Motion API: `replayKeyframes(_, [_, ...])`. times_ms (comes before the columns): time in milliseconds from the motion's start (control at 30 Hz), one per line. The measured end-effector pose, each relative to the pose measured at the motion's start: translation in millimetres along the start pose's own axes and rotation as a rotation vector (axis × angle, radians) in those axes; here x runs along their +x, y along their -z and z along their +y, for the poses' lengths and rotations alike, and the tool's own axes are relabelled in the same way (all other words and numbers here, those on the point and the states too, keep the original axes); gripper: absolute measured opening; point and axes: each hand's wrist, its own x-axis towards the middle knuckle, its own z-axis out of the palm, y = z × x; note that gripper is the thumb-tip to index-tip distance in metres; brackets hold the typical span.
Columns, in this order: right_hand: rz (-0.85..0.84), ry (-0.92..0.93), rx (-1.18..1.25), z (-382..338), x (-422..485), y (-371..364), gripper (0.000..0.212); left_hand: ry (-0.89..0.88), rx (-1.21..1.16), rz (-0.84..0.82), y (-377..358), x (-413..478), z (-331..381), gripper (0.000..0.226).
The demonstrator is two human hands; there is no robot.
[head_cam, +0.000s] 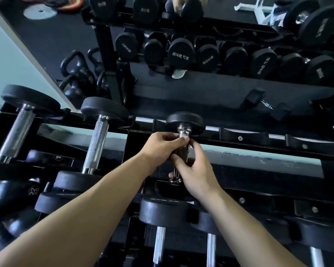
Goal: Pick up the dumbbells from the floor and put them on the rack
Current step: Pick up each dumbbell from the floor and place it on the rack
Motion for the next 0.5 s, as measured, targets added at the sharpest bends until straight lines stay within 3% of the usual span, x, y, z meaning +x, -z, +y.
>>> replayKeyframes(267, [0.008,-0.001,0.003,13.1,11.1,-8.7,0.059,0.03,-0.005,-0.003,6.0,3.7,-5.8,0.009])
replayKeyframes(500, [-0.001,-0.043,-0.025,6.0,8.9,-10.4,0.05,0.05,0.0,0.0,9.2,2.8,-5.3,0.014])
